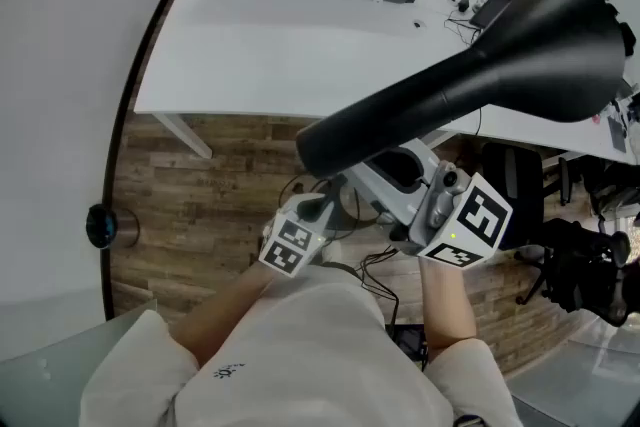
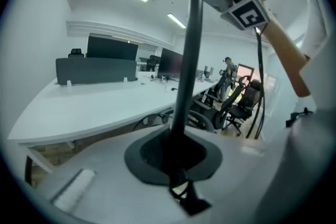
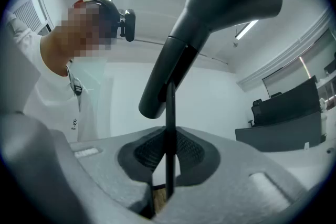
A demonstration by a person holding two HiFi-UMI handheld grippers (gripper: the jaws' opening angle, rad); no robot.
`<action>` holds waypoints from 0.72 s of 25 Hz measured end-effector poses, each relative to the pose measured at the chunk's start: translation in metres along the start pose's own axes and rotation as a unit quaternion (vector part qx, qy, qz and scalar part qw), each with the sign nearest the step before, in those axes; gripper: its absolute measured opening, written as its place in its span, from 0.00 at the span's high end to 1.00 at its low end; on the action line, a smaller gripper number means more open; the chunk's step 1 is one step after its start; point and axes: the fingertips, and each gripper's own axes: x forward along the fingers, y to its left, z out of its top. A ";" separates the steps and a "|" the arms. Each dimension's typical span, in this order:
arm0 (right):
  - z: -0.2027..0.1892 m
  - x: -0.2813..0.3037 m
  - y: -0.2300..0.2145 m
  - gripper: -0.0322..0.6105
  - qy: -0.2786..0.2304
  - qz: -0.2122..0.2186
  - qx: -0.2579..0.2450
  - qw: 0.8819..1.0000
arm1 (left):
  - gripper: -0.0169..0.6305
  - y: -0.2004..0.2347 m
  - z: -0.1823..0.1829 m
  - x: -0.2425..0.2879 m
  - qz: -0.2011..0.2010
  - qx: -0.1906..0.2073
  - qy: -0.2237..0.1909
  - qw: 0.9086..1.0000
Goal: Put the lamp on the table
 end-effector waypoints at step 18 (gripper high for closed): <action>0.003 -0.004 0.011 0.89 0.013 0.026 -0.004 1.000 | 0.96 -0.008 0.001 -0.003 0.013 0.001 -0.012 1.000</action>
